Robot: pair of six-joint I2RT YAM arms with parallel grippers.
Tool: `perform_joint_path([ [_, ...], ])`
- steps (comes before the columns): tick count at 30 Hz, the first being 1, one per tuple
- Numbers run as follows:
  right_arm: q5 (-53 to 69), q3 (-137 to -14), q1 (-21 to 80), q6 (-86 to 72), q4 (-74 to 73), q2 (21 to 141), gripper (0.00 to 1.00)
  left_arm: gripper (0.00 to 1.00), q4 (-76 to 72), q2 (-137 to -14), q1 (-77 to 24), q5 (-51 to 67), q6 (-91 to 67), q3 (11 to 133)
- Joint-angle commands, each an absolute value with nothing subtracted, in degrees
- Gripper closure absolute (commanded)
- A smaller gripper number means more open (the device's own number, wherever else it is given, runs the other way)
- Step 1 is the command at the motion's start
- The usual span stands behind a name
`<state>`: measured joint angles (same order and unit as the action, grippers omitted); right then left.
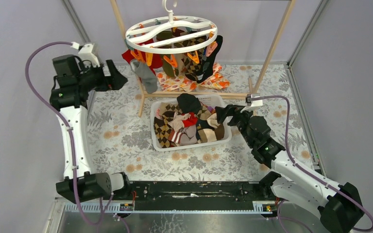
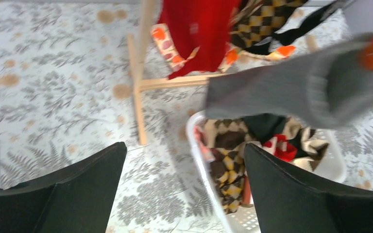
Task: Clip the socks to the hanger
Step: Open the clamp at the hanger.
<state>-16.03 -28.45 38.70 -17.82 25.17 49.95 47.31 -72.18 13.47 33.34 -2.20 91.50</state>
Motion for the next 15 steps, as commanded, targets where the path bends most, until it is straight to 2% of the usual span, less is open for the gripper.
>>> perform_joint_path([
  [1,-22.38,-31.74,34.95,-18.0,17.49,48.31,0.0,0.02,50.53,-73.93,21.25,41.51,6.58,87.37],
  [7,-27.23,-31.28,29.58,-18.64,13.54,47.32,0.0,0.01,40.45,-75.48,23.12,39.65,7.69,73.99],
  [12,-24.04,-30.5,26.71,-19.77,12.84,46.42,0.0,0.01,36.56,-79.31,23.18,39.04,6.07,69.48],
  [15,-14.87,-28.07,26.46,-19.82,19.47,45.32,0.0,0.01,37.12,-78.87,23.17,40.48,5.71,69.75],
])
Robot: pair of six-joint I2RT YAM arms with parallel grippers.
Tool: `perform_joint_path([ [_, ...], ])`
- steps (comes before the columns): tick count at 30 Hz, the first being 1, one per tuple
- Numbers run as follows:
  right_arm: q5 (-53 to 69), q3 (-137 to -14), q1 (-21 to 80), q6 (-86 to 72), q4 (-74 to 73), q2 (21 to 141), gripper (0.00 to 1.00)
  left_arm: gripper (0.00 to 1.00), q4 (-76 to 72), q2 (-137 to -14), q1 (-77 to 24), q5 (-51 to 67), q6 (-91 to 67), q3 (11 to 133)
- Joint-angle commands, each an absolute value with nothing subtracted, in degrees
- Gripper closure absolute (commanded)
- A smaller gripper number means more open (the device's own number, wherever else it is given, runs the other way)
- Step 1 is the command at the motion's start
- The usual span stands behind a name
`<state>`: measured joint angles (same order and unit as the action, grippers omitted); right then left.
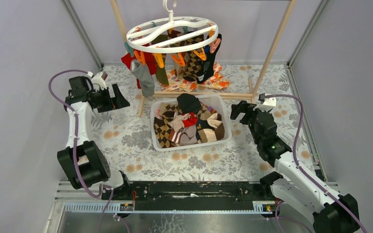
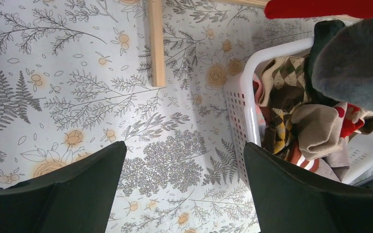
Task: Clip the socks to the hanger
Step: Open the clamp at the hanger.
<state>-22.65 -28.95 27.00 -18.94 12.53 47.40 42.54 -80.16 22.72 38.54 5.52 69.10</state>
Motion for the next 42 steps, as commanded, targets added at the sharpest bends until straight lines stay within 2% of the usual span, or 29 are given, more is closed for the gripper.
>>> perform_joint_path([
  [1,-10.14,-27.15,26.46,-19.97,24.49,45.28,0.0,0.01,37.39,-77.79,23.12,40.92,5.69,69.97],
  [5,7.93,-33.17,27.37,-21.23,40.89,53.49,0.0,0.02,37.6,-72.9,23.11,43.48,5.76,70.19],
  [9,12.21,-46.8,35.03,-15.87,46.02,64.69,0.01,0.02,42.04,-72.42,23.19,45.98,5.16,73.52],
  [12,18.66,-57.43,36.64,-17.29,47.7,73.44,0.07,0.02,44.27,-72.63,23.27,45.93,5.51,75.49],
  [18,22.03,-72.62,37.71,-19.41,48.14,85.35,0.18,0.02,45.32,-70.9,23.51,46.14,5.55,76.68],
  [24,20.23,-79.61,41.13,-15.7,46.3,90.89,0.16,0.02,47.46,-71.1,23.63,48.63,4.33,80.34],
  [29,12.6,-80.5,45.19,-9.38,45.25,92.69,0.11,0.02,49.87,-71.11,23.63,50.3,3.79,83.94],
  [31,6.21,-80.38,46.49,-7.65,47.48,93.36,0.14,0.02,51.19,-70.8,23.63,51.03,3.79,85.77],
  [35,1.1,-80.63,47.64,-4.15,48.67,93.77,0.18,0.02,53.02,-70.58,23.66,51.07,4.38,87.73],
  [42,-0.92,-82.75,48.68,-0.26,48.22,95.3,0.21,0.02,54.22,-70.58,23.72,51.96,3.88,90.4],
])
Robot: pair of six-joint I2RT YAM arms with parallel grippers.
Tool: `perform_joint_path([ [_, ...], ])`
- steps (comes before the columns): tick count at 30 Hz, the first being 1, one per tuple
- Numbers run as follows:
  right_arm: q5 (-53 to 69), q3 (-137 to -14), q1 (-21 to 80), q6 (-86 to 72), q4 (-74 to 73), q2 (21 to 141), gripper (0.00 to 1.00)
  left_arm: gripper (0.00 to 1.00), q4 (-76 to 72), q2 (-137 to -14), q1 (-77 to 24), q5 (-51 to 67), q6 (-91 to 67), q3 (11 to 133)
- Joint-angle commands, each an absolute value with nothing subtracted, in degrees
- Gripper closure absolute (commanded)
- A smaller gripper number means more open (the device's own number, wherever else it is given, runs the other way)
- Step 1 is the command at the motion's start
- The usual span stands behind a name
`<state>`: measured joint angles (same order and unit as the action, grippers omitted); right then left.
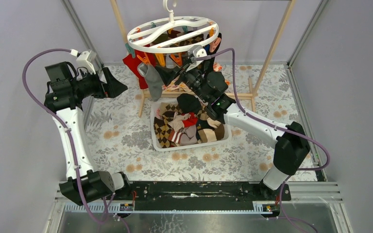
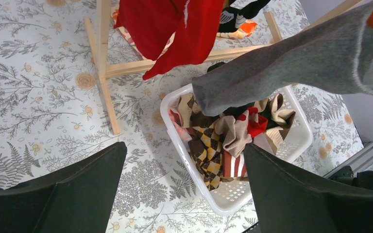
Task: Clip the socks to the hanger
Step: Open the clamp at the hanger.
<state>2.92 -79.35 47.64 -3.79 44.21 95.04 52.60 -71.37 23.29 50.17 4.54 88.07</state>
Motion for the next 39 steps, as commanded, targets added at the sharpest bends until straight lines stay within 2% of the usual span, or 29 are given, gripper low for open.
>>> perform_joint_path([
  [1,-0.5,-83.1,48.79,-0.26,48.39,95.58,0.22,0.02,54.16,-70.48,23.73,52.09,3.78,90.49],
  [8,-0.16,-84.72,49.58,-0.26,49.11,96.77,0.35,0.02,54.27,-70.26,23.69,52.05,3.15,91.3],
  [15,-0.16,-85.14,50.25,-0.26,49.61,96.9,0.61,0.02,55.71,-70.22,23.72,54.37,0.73,97.02],
  [19,-0.15,-84.51,50.33,-0.45,50.3,96.44,0.7,0.03,55.49,-70.16,23.64,59.43,-3.64,100.21],
  [24,2.24,-84.16,50.34,-3.22,50.57,96.2,0.74,0.04,44.84,-67.65,20.82,63.99,-15.93,98.89],
  [28,3.86,-82.85,50.36,-6.18,51.61,95.86,0.78,0.04,32.32,-66.46,12.48,59.85,-26.55,96.37],
  [33,5.01,-81.65,50.33,-8.21,52.47,95.15,0.79,0.07,25.1,-69.53,3.29,52.83,-30.68,96.48],
  [39,5.97,-81.38,50.36,-9.87,52.68,94.77,0.81,0.14,17.67,-73.46,1.55,50.15,-36.74,96.86],
])
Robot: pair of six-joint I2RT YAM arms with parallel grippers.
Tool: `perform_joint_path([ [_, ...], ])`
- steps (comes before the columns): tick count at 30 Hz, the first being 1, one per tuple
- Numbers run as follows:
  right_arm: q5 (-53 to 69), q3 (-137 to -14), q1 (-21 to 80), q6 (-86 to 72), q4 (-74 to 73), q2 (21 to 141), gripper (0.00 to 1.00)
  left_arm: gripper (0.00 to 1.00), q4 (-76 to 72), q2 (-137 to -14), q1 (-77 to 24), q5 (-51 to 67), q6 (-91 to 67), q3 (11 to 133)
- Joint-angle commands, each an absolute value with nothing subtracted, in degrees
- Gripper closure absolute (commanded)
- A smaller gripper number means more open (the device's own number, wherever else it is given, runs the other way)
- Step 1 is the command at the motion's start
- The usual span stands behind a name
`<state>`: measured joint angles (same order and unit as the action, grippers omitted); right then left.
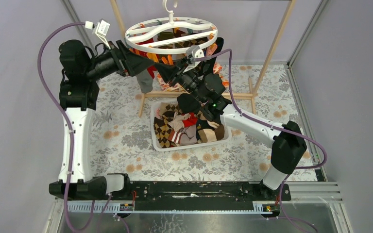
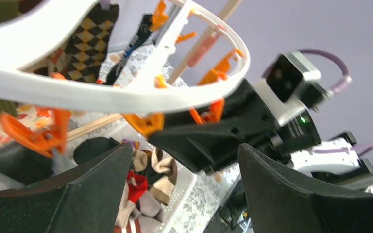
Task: Clip the socks to the hanger
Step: Open the clamp at the hanger.
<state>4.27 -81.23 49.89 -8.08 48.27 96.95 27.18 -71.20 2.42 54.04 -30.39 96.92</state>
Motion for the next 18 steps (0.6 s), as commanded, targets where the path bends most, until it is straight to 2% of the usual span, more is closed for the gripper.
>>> perform_joint_path([
  [1,6.08,-81.31,50.36,-9.97,52.79,94.75,0.81,0.15,17.59,-73.72,1.12,49.65,-36.63,96.98],
  [15,6.83,-81.48,50.33,-11.34,52.82,94.73,0.82,0.33,17.0,-75.37,0.24,47.04,-36.04,95.44],
  [18,6.99,-81.32,50.34,-11.52,52.82,94.57,0.82,0.34,17.02,-75.96,-1.41,46.94,-36.16,95.48],
])
